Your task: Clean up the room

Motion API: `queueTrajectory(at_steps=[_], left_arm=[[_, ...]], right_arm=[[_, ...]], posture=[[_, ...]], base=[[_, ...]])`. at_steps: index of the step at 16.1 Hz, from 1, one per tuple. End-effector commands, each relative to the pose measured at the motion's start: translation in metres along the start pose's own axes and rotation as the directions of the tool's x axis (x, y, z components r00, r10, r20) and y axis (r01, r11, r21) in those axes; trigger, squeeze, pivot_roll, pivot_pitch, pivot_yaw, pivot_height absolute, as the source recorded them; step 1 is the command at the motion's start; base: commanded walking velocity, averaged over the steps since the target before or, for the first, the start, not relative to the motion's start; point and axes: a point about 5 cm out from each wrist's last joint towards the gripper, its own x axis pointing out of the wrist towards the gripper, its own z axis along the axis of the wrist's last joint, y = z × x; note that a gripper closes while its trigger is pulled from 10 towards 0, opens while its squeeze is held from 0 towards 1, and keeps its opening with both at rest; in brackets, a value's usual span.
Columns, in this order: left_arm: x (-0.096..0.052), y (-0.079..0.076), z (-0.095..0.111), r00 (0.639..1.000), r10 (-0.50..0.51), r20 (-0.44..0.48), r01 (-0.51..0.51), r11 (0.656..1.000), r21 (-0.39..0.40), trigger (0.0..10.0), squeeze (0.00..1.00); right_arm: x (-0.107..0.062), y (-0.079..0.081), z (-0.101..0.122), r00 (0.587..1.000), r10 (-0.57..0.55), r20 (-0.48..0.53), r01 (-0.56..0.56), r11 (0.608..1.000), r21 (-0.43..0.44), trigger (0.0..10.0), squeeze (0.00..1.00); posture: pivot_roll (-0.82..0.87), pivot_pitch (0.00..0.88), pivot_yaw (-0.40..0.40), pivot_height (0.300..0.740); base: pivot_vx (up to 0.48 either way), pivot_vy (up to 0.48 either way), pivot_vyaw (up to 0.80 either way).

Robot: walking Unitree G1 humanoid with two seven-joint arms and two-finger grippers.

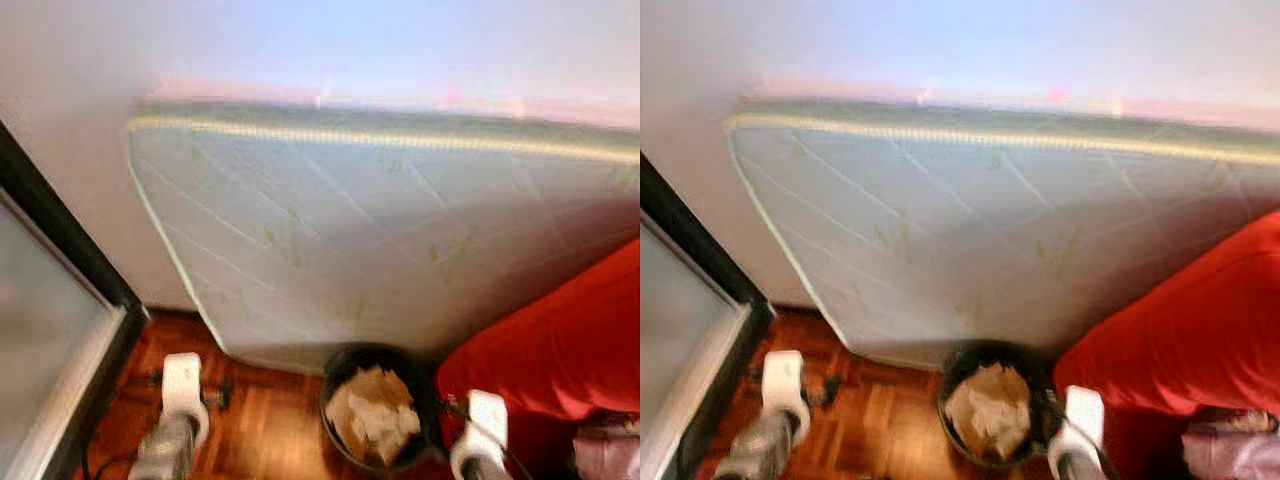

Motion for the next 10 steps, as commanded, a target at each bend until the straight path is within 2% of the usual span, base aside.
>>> queueTrajectory(at_steps=[1, 4, 7, 10], left_arm=[[-0.004, 0.002, -0.019, 0.996, 0.002, -0.09, 0.002, 0.999, 0.044, 10.0, 0.0], [-0.008, 0.0, -0.03, 0.993, 0.001, -0.119, 0.007, 0.998, 0.068, 10.0, 0.0], [-0.015, 0.005, -0.047, 0.983, 0.027, -0.18, -0.011, 0.996, 0.087, 10.0, 0.0], [-0.014, -0.001, -0.047, 0.983, 0.009, -0.184, 0.007, 0.996, 0.084, 10.0, 0.0]], right_arm=[[-0.005, -0.014, -0.013, 0.996, -0.075, -0.046, 0.076, 0.997, 0.032, 10.0, 0.0], [-0.008, -0.014, -0.02, 0.995, -0.081, -0.061, 0.084, 0.995, 0.046, 10.0, 0.0], [-0.005, 0.007, -0.022, 0.997, 0.005, -0.082, -0.006, 1.0, -0.013, 10.0, 0.0], [-0.001, 0.013, -0.012, 0.998, 0.032, -0.06, -0.034, 0.999, -0.036, 10.0, 0.0]], posture=[[0.06, 0.004, -0.013, 0.74], [0.08, 0.0, -0.006, 0.74], [0.07, 0.0, -0.013, 0.74], [0.03, 0.0, -0.013, 0.74]], base=[[0.0, 0.0, 0.0], [0.0, 0.0, 0.0], [0.0, 0.0, 0.0], [0.0, 0.0, 0.0]])
